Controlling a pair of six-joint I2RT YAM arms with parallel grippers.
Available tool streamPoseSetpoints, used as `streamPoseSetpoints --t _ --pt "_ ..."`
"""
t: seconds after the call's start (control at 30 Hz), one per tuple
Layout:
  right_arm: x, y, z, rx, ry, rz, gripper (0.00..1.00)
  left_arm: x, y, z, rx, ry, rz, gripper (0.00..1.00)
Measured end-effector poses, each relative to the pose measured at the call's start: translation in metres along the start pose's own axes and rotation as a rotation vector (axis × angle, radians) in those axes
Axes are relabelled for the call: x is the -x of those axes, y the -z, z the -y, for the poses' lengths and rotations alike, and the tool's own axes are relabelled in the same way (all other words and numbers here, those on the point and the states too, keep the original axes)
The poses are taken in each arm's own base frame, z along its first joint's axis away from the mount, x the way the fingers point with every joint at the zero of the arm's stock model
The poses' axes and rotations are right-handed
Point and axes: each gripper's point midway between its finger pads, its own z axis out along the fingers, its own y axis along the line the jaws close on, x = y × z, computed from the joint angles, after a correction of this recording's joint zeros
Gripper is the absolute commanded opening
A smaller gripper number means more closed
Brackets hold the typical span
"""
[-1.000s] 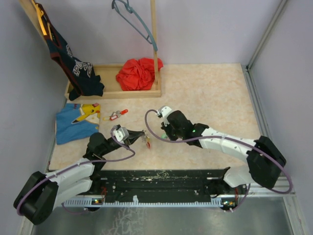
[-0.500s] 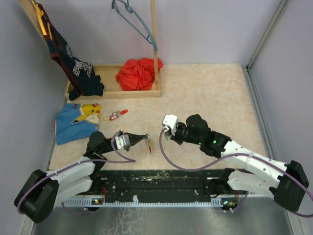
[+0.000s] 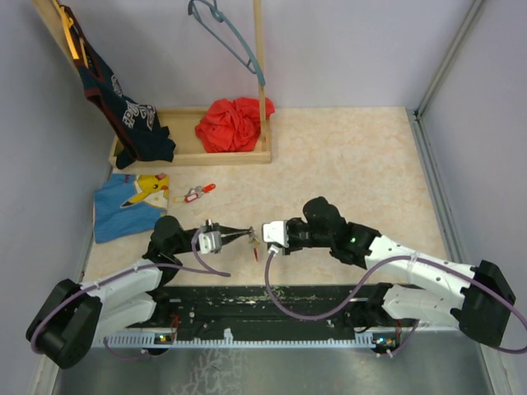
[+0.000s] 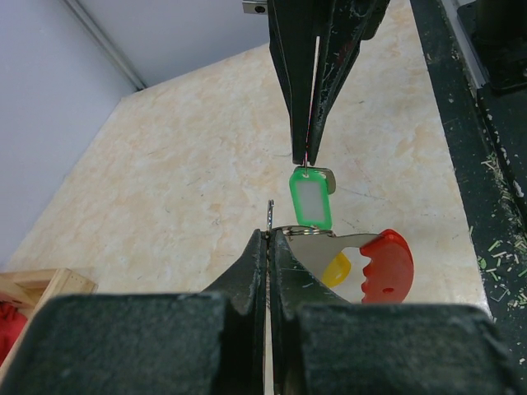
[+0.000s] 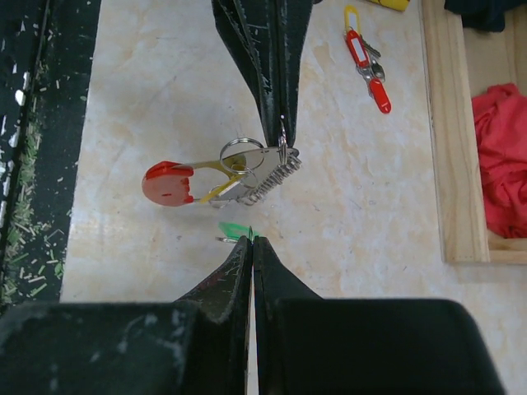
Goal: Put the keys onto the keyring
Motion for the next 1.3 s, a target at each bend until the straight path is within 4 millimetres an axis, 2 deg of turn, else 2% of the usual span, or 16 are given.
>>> streamPoseSetpoints --t 0.23,0.53,0.83,1.3 --pt "-0.001 -0.002 0.002 0.004 0.098 -0.01 0.0 -0.006 -0.006 0.003 -0.04 -0.018 -0.038 0.0" --pt "0.003 -0.005 0.005 -0.01 0.131 -0.003 0.0 -0.012 -0.011 0.013 -0.073 -0.042 -0.077 0.0" --pt "-0.001 -0.01 0.002 -0.001 0.139 -0.016 0.0 -0.012 -0.015 0.012 -0.071 -0.068 -0.089 0.0" --pt "0.006 -0.013 0.007 -0.023 0.154 0.004 0.0 -0.013 -0.016 0.013 -0.072 -0.07 -0.096 0.0"
